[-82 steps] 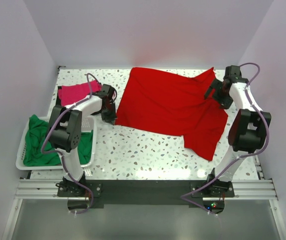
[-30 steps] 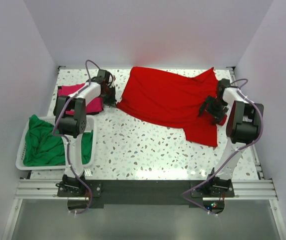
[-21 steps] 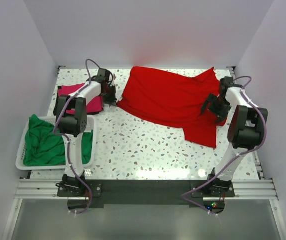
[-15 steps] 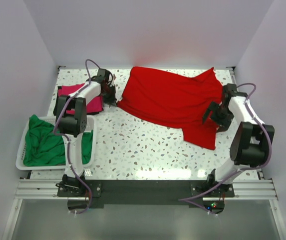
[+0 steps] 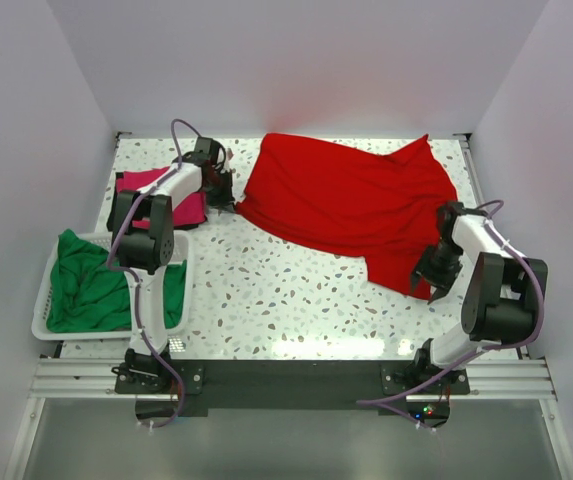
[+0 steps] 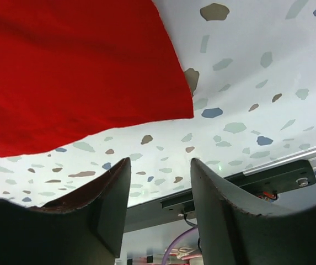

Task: Fold and stack the t-shirts
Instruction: Flatten the tshirt out, then fold the tshirt

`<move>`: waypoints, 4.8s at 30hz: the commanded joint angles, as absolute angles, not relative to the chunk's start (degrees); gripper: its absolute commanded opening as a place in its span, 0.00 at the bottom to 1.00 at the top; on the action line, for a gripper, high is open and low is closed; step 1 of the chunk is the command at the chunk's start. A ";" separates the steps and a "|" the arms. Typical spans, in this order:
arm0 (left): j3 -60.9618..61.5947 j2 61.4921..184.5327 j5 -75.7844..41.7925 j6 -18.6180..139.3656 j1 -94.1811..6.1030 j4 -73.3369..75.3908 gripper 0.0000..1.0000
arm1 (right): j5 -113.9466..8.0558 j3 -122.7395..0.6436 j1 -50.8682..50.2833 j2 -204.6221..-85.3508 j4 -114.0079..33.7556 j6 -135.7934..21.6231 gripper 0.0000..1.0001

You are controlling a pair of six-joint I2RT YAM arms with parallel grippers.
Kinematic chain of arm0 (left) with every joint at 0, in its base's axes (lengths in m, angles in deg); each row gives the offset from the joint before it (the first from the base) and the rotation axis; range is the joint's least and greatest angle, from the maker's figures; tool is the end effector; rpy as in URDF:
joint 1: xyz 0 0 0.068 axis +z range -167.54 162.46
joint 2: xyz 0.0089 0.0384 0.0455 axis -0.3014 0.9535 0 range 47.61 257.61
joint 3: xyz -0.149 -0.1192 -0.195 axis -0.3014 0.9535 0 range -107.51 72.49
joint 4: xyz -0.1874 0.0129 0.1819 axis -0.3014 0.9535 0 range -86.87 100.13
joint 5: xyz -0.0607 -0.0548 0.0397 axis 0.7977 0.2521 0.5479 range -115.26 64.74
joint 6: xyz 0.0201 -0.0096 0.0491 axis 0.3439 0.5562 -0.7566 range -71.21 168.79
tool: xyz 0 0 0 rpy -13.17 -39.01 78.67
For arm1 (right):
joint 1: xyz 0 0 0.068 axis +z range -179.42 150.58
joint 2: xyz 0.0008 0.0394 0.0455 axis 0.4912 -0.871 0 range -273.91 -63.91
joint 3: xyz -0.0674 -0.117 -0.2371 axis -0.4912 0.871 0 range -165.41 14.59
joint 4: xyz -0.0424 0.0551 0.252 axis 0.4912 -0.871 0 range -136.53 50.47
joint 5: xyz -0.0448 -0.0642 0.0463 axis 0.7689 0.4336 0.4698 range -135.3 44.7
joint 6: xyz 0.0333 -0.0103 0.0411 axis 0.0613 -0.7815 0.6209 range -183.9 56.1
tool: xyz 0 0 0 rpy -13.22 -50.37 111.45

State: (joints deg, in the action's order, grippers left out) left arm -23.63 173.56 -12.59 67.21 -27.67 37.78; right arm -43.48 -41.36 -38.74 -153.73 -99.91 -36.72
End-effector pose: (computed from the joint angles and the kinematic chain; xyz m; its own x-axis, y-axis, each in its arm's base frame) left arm 0.4556 -0.0893 0.1593 -0.9265 -0.1476 -0.3461 -0.0296 0.9456 -0.3239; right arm 0.2446 -0.0413 0.1814 -0.8025 0.5944 0.0516 0.5914 0.8040 -0.0621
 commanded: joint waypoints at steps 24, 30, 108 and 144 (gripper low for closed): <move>-23.14 171.09 -10.05 65.32 -26.94 36.88 0.00 | -37.57 -39.55 -42.69 -157.15 -91.74 -35.16 0.46; -23.58 170.92 -9.96 65.23 -26.94 37.14 0.00 | -39.68 -39.91 -42.78 -159.97 -88.31 -35.33 0.41; -23.74 161.15 -6.36 69.36 -26.94 44.35 0.00 | -48.30 -55.00 -36.80 -145.99 -107.83 -30.23 0.00; -49.68 180.67 -7.50 72.43 -26.94 43.03 0.00 | -48.03 -98.62 -45.77 -183.26 -110.20 -35.69 0.00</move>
State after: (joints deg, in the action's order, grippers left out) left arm -47.32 180.11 -7.00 70.88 -27.56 46.24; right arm -48.24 -95.76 -44.86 -183.15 -109.07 -35.02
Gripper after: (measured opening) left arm 0.013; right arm 0.015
